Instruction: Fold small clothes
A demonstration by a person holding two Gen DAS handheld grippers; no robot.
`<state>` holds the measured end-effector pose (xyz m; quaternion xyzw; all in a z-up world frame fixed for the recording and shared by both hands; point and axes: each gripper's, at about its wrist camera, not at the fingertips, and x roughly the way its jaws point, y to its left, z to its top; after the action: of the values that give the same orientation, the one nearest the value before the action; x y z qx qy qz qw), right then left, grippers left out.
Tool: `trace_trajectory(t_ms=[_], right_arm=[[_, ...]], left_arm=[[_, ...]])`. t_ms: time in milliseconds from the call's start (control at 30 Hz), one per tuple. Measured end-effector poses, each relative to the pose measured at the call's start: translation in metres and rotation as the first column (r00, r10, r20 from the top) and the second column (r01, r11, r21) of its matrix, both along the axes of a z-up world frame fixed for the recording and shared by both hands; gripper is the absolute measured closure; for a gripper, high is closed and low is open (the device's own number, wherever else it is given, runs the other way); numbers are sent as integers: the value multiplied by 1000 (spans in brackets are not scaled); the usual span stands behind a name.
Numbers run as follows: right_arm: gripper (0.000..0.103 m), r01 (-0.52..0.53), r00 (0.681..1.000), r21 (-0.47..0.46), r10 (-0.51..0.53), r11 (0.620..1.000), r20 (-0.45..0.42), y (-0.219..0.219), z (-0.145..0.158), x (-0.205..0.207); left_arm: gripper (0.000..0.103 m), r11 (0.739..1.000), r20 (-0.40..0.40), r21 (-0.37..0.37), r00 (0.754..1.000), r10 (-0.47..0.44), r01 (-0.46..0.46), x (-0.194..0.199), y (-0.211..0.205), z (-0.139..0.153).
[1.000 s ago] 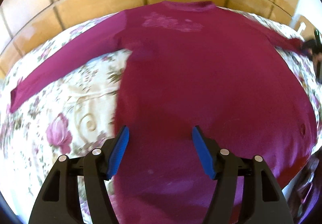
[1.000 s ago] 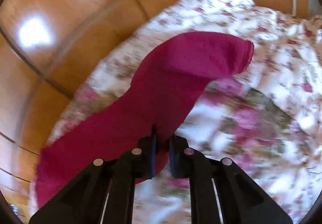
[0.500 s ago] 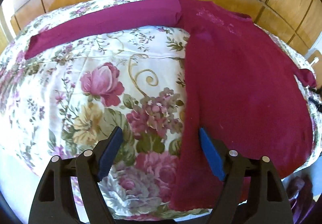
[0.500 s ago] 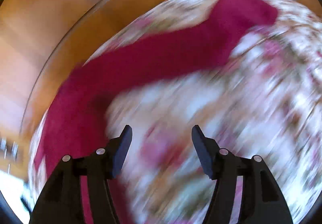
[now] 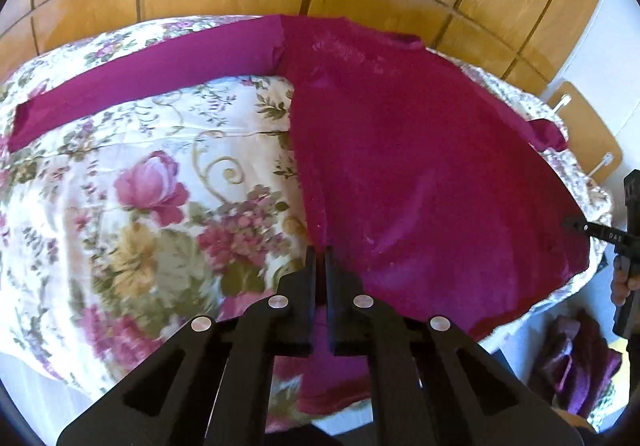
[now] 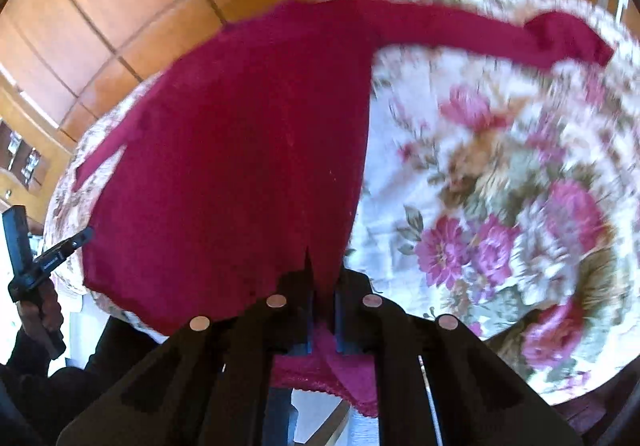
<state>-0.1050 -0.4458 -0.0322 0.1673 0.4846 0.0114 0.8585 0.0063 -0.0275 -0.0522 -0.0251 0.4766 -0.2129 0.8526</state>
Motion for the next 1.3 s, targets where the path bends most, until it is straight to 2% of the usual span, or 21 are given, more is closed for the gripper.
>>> trace_trajectory(t_ms=[100,167,233,300,333,367,400,433,467,500,533,633,733,867,900,933,1100,1200,1300], right_arm=[[97,26,997,-28,-28,999,-73,-6,-19,2],[97,49,991,-41,-54,998,-123,-12,-35,0],[97,52,988,-36,-57,998,-140,-9,-44,3],[94,49,989,-39,-54,998,-140,-8,-43,5],[89,52,988,-33,-56,998,-141,-8,-42,8],[70,63,988,-38,-68,997,-140,-9,-40,9],[58,75,987,-45,-80,996,-137,-11,-38,9],[46,94,987,-54,-100,994,-123,-13,-34,10],[45,104,988,-54,-109,993,-111,-14,-29,10],[45,115,988,-51,-119,992,-96,-15,-25,9],[39,136,988,-52,-139,989,-74,-17,-18,9],[28,194,980,-47,-196,980,-32,-20,-6,11],[25,230,973,-1,-230,973,19,-17,4,19],[19,186,981,7,-186,983,49,6,2,37],[19,169,985,6,-169,986,46,13,-2,42],[17,150,988,0,-150,989,36,22,-7,48],[9,101,994,-57,-103,993,-30,41,-41,65],[2,114,993,-36,-115,993,-23,40,-53,63],[2,111,993,-21,-111,994,-29,38,-56,64]], left_arm=[[101,1000,-26,4,1000,4,-4,-8,7,-6],[101,999,-56,32,998,-2,3,-10,2,-18],[100,999,-66,54,998,3,0,-11,-1,-23],[100,999,-54,47,998,17,-14,-9,0,-16],[100,999,-35,36,999,31,-29,-7,2,-11],[99,998,-11,44,999,50,-50,-4,3,-5],[89,996,10,59,998,69,-70,-2,5,0],[72,992,36,77,995,94,-96,1,6,5],[64,988,77,88,990,122,-128,6,6,14],[51,985,111,90,984,139,-149,9,6,22],[43,982,139,92,978,154,-168,11,6,28],[34,966,212,126,957,198,-228,22,0,44],[34,947,253,162,939,234,-279,34,-4,54],[34,931,305,190,920,245,-311,39,-15,62],[33,927,326,203,914,240,-316,40,-21,64],[27,924,340,212,911,236,-318,42,-26,66],[24,930,393,217,899,194,-296,43,-47,77],[24,935,416,227,895,159,-272,45,-62,82],[24,941,434,239,893,116,-239,47,-78,85]])
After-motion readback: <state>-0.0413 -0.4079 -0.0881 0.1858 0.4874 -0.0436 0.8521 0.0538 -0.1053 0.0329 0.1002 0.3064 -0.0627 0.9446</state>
